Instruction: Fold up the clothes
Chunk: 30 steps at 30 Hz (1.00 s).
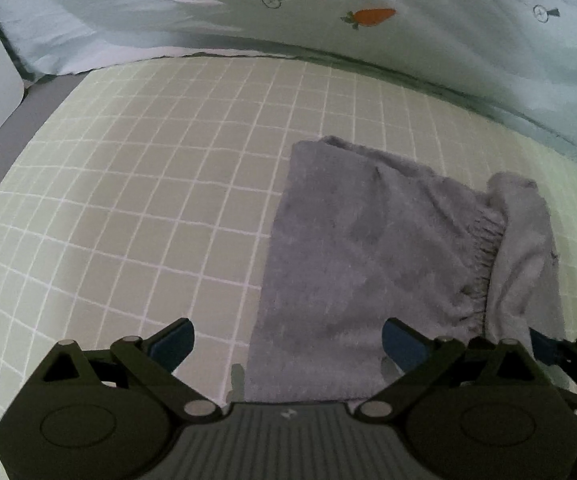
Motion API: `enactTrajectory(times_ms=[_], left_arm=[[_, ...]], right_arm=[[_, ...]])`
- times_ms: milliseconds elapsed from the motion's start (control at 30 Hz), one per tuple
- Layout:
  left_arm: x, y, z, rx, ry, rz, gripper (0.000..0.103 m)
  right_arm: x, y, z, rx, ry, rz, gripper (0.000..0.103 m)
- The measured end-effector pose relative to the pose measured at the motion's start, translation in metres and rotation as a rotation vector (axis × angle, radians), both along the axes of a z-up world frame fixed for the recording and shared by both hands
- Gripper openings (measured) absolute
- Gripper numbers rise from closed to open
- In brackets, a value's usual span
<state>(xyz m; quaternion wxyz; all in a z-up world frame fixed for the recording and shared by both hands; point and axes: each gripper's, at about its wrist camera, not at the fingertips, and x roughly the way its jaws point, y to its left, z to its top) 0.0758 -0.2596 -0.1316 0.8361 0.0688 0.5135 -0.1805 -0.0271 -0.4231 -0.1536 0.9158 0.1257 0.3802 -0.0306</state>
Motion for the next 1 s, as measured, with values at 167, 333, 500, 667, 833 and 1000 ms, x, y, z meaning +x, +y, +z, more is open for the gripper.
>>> enactTrajectory(times_ms=[167,333,500,667,833,1000], left_arm=[[0.002,-0.013,0.004,-0.044,-0.003,-0.041,0.100],[-0.005,-0.074,0.001,-0.058,-0.026,-0.230,0.098],[-0.012,-0.137,-0.002,-0.069,-0.051,-0.430,0.080],[-0.021,-0.171,-0.025,0.094,-0.079,-0.528,0.024],[-0.019,-0.161,-0.016,0.062,-0.103,-0.483,0.011],[-0.023,-0.133,0.024,-0.069,-0.168,-0.458,0.010]], right_arm=[[-0.026,-0.032,0.022,0.025,-0.093,-0.164,0.087],[-0.047,-0.071,0.019,-0.005,-0.054,-0.352,0.088],[-0.059,-0.101,0.007,0.006,0.000,-0.455,0.088],[-0.069,-0.116,0.004,0.002,0.022,-0.497,0.088],[-0.069,-0.122,0.002,-0.009,0.032,-0.507,0.088],[-0.065,-0.113,0.004,-0.004,0.026,-0.492,0.087]])
